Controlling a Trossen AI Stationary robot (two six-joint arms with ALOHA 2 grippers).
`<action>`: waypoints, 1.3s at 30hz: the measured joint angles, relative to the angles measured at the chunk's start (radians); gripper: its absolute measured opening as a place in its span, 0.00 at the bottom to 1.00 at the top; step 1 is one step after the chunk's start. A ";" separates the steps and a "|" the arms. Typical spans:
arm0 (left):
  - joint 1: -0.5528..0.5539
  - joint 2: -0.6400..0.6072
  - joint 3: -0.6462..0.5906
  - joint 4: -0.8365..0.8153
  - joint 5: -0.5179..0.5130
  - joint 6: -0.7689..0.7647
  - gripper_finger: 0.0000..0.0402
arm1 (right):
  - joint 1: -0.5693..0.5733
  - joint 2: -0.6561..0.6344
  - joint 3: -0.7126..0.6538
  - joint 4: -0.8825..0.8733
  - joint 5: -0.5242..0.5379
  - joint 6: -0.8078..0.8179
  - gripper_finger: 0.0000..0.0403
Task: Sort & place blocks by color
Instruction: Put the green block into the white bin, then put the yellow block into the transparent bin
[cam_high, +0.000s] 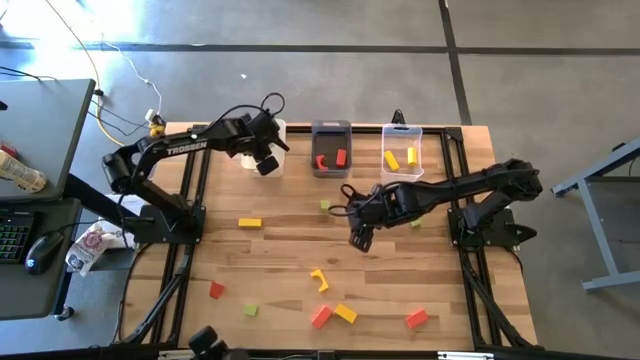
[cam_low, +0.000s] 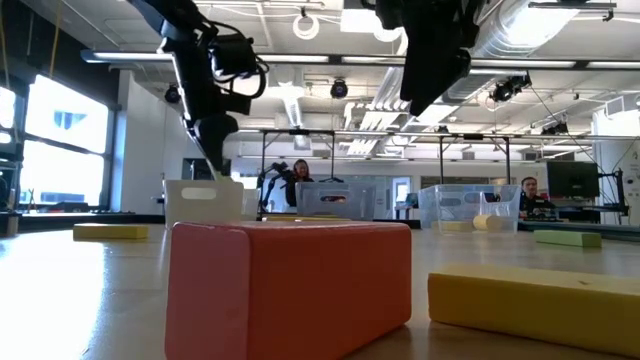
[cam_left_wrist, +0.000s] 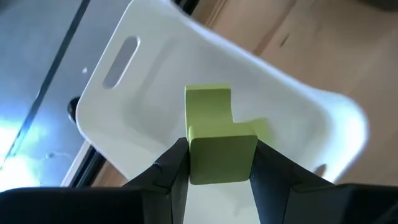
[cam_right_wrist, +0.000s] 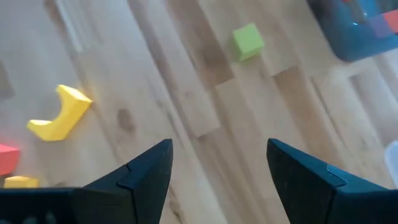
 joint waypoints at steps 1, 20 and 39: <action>0.004 0.005 0.000 -0.003 0.000 -0.007 0.28 | 0.009 0.001 0.000 0.004 0.000 0.003 0.61; 0.036 0.039 0.000 -0.034 0.006 -0.177 0.40 | 0.153 0.093 -0.001 0.141 -0.088 0.042 0.61; -0.014 -0.019 0.058 -0.053 0.079 -0.255 0.51 | 0.315 0.098 -0.001 0.358 -0.028 0.065 0.61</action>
